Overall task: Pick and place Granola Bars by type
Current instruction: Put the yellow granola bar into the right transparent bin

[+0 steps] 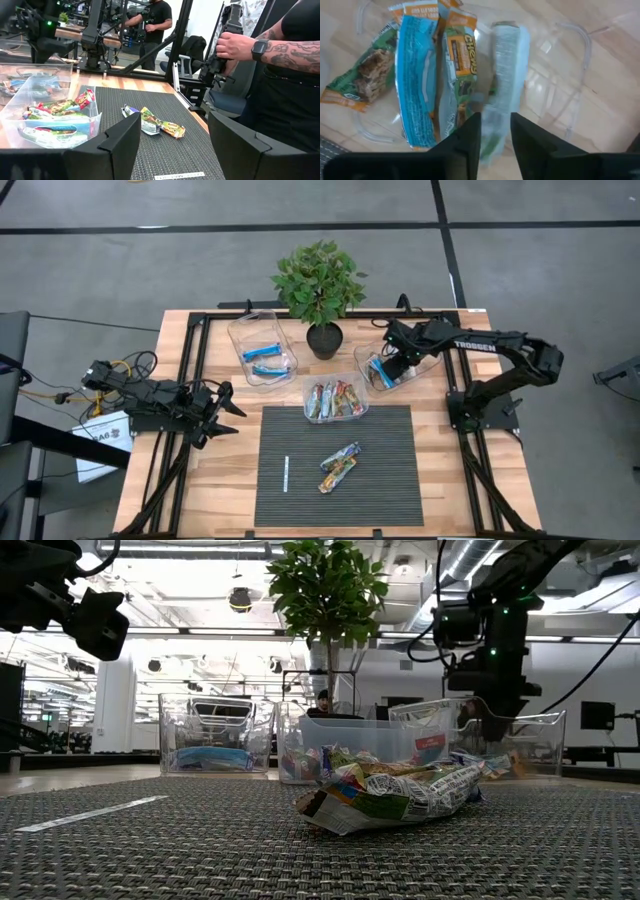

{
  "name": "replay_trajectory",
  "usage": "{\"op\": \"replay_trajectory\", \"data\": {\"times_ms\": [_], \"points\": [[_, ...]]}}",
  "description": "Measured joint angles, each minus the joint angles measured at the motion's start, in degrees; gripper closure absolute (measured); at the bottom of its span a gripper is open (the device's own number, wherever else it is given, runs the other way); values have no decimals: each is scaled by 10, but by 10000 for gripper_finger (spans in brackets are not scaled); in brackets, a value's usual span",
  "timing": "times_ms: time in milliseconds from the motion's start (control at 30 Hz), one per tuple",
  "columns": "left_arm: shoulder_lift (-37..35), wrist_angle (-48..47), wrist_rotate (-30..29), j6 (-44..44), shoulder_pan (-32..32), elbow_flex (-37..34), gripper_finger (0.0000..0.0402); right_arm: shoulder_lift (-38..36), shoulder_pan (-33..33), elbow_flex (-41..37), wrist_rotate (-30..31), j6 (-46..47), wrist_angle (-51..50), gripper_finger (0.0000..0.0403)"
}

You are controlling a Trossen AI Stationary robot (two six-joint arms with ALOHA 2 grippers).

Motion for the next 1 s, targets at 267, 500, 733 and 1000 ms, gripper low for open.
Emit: {"op": "replay_trajectory", "data": {"times_ms": [267, 500, 733, 1000], "points": [[0, 0, 0, 1, 0, 0, 178, -5, 0, 0, -6, 0, -7, 264], [0, 0, 0, 1, 0, 0, 178, -55, 3, 0, -38, 26, 26, 255], [0, 0, 0, 1, 0, 0, 178, -118, 27, 0, -71, 78, 83, 261], [0, 0, 0, 1, 0, 0, 178, -186, 57, 0, -117, 127, 220, 263]]}}
